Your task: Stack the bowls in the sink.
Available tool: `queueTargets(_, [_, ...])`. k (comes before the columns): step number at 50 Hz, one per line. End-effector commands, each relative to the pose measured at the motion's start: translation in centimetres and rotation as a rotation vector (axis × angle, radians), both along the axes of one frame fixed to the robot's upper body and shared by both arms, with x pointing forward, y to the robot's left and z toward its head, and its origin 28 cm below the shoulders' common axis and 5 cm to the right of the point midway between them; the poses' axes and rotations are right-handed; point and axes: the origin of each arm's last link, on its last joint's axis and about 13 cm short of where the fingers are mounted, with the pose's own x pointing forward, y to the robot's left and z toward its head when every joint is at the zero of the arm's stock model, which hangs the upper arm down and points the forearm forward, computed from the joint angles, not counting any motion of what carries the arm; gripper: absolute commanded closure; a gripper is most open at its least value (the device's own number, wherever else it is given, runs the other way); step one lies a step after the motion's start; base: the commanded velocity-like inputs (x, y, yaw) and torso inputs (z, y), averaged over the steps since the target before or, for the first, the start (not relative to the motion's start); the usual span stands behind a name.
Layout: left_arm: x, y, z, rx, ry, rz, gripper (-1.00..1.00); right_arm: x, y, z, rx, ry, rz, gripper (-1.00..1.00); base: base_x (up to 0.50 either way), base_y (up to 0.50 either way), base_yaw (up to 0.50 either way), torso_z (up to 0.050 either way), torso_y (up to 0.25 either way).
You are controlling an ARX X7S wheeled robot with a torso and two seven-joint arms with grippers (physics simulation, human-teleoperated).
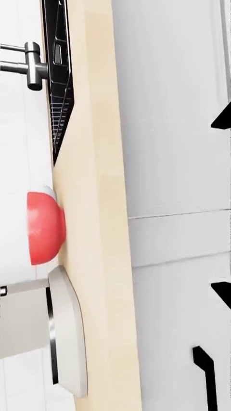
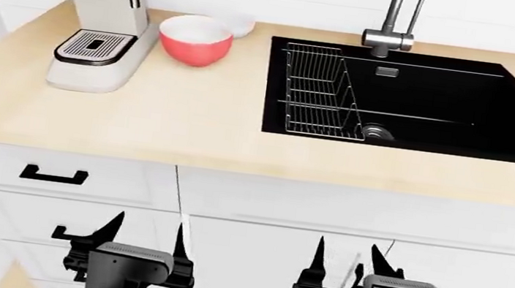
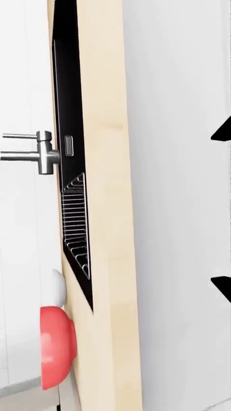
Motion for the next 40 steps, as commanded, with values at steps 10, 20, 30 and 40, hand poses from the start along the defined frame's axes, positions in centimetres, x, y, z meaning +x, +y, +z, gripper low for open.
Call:
queueTargets(10, [0.7,-0.2,1.2,-0.011,0.005,0.007,-1.0,0.1,0.1,1.7,0.033,0.019,0.018,-1.0,0.0,0.4,0.0,0.0,0.0])
queueTargets(20, [7.1,-1.1,9.1,-0.001,-0.089,-0.04,-1.0,5.8,-0.2,9.8,-0.007,-0.001,0.049,-1.0,0.0,0.0,0.0,0.0,0.0])
queueTargets(30, [15.2,-1.7,15.1,-0.04,-0.06,-0.036,-1.0,14.7,-0.3,15.1,0.011,0.006,0.042,-1.0,0.0,0.0,0.0,0.0,0.0])
queueTargets(40, [19.2,-1.8,16.9,-0.038,-0.002,-0.022,-1.0,19.1,0.0,15.7,0.043,0.061,0.031,-1.0,0.0,0.0,0.0,0.0,0.0])
